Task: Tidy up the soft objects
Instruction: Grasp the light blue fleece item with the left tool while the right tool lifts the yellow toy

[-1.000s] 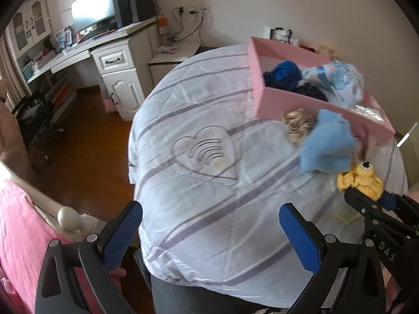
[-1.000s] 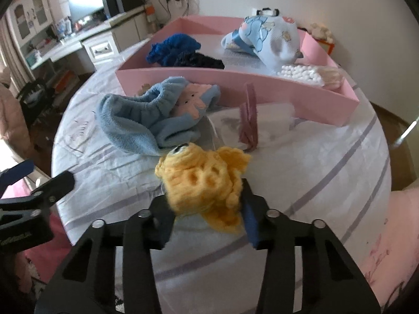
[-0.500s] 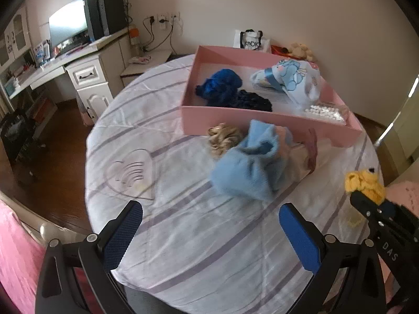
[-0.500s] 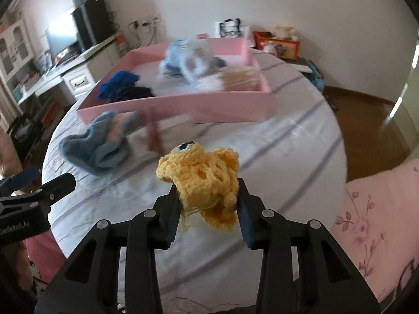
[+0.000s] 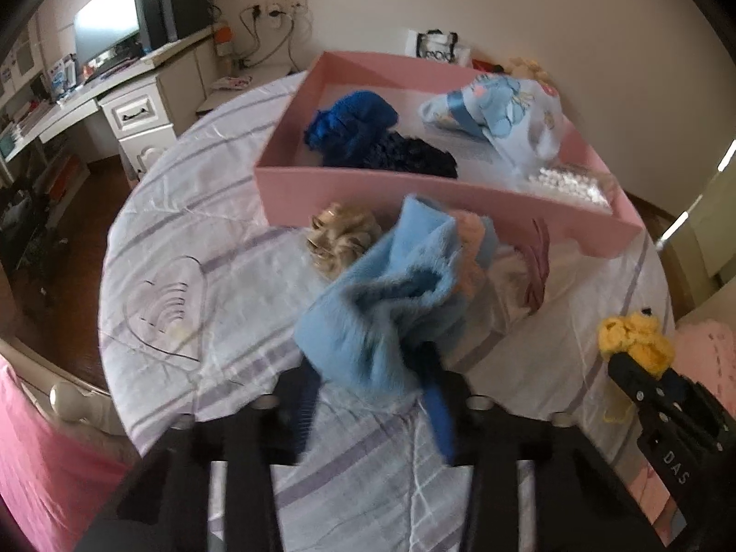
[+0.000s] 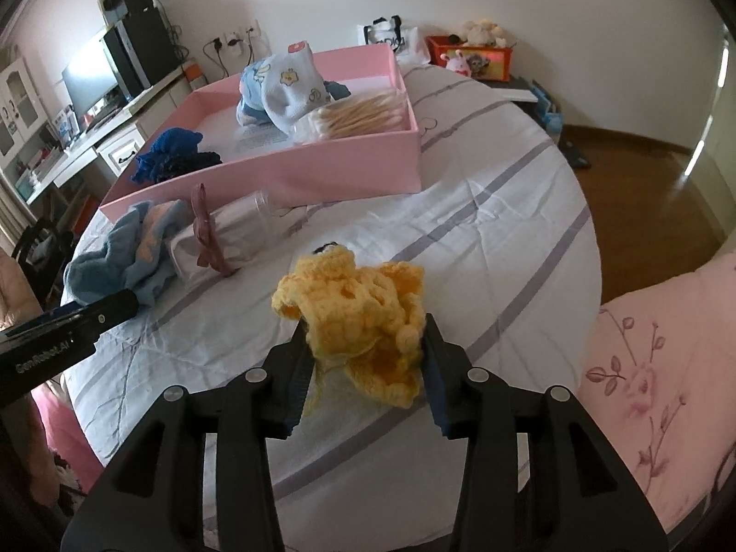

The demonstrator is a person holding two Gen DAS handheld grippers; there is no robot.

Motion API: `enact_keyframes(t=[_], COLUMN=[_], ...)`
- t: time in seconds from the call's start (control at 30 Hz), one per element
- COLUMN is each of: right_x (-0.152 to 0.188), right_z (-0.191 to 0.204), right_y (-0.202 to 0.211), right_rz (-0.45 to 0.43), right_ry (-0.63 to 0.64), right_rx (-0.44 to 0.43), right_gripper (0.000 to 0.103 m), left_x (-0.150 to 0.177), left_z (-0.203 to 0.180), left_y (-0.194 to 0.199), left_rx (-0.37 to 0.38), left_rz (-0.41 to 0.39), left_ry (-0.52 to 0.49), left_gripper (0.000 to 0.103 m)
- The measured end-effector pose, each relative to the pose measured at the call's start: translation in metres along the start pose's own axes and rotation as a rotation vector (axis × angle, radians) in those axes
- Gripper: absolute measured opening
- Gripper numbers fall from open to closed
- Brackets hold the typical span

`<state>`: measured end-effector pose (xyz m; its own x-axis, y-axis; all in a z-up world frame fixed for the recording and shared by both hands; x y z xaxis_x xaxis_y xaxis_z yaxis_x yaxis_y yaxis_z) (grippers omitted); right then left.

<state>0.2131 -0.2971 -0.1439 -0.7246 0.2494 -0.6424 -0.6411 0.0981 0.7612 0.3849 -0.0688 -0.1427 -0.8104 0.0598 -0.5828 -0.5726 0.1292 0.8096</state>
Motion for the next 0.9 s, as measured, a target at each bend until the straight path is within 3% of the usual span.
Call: enact_keyframes(t=[0.1, 0.2, 0.9], right_x=[0.000, 0.001, -0.001], right_z=[0.001, 0.001, 0.022], right_y=[0.000, 0.000, 0.035], right_rz=[-0.002, -0.002, -0.075], right_ry=[0.003, 0.004, 0.061], right_rx=[0.002, 0.003, -0.002], right_gripper=[0.040, 0.040, 0.034], left_x=[0.001, 0.002, 0.012], left_z=[-0.003, -0.003, -0.001], left_y=[-0.003, -0.001, 0.049], left_rx=[-0.021, -0.014, -0.019], left_rz=[-0.005, -0.016, -0.099], left_ry=[-0.022, -0.026, -0.050], left_gripper=[0.016, 0.013, 0.006])
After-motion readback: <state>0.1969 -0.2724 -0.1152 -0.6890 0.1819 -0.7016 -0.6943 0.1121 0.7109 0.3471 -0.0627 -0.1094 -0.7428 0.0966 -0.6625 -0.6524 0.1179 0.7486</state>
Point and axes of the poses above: each gripper's, at about its wrist camera, not at the fingertips, and y roughly against the way its jaws point, z to its left, x to its underside, the point moved 4 cm from there along -y, roughly the way its jaws point, and after that the axes turned 7 degrees about -z, right-handed, at the moved point
